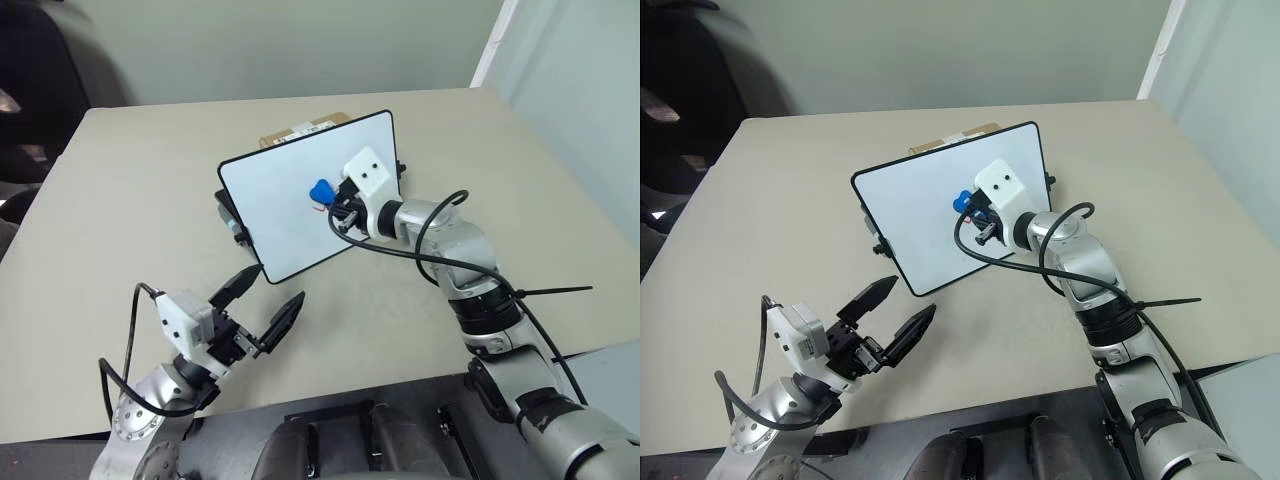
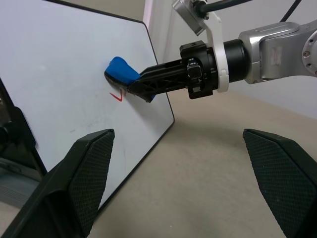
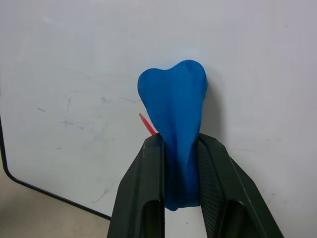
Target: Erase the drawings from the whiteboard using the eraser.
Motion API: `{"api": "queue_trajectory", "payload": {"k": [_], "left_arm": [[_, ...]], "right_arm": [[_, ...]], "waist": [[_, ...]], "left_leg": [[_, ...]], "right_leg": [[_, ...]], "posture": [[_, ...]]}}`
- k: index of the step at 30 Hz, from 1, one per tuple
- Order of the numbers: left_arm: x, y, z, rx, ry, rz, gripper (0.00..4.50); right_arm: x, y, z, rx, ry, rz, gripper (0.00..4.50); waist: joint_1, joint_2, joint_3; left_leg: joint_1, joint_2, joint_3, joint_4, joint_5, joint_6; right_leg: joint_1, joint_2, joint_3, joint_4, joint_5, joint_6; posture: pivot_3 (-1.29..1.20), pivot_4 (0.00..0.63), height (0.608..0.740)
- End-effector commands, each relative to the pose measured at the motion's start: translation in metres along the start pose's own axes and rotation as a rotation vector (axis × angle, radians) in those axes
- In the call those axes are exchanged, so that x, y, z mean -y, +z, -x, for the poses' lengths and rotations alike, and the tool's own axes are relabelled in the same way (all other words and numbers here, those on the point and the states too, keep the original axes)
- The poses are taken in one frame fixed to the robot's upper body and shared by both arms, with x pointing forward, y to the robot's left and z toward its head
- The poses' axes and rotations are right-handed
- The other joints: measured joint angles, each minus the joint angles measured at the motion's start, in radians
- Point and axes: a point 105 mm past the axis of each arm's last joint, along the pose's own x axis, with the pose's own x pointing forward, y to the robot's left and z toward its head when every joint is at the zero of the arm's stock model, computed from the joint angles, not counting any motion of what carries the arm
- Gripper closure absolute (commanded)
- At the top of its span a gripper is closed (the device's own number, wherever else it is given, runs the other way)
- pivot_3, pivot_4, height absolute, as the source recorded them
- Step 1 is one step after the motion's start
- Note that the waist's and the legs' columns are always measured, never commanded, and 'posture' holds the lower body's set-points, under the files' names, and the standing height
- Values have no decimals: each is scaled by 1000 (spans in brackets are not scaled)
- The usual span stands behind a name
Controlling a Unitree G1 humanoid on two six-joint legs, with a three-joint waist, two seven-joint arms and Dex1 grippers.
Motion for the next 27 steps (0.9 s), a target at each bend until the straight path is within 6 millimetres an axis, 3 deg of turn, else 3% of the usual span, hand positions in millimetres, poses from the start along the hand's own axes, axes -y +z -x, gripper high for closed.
{"api": "queue_trajectory", "payload": {"k": [1, 4, 11, 19, 27], "left_arm": [[4, 9, 1, 40, -5, -23, 0], [4, 9, 1, 43, 1, -25, 0], [1, 9, 4, 44, 8, -32, 0], [1, 9, 3, 36, -6, -32, 0], [1, 9, 2, 36, -7, -32, 0]], "right_arm": [[1, -9, -1, -28, -1, 18, 3698], [10, -40, -2, -143, -37, 2, 3698], [17, -61, 5, -209, -60, -15, 3698], [9, -14, 1, -70, -24, 20, 3698], [-25, 14, -10, 4, 84, 73, 3698]], "waist": [[0, 0, 0], [1, 0, 0], [0, 0, 0], [-5, 0, 0], [-5, 0, 0]], "left_leg": [[0, 0, 0, 0, 0, 0], [2, 0, 0, 0, -1, 2], [3, 0, 0, 3, 1, 3], [1, 0, 0, 3, 4, 2], [1, 0, 0, 0, 1, 1]], "right_leg": [[0, 0, 0, 0, 0, 0], [1, 0, 0, 0, 0, 0], [3, 0, 0, 1, 4, 1], [2, 0, 0, 2, 5, 3], [0, 0, 0, 0, 4, -1]], "posture": [[0, 150, 740], [0, 150, 740], [0, 150, 740], [0, 150, 740], [0, 150, 740]]}}
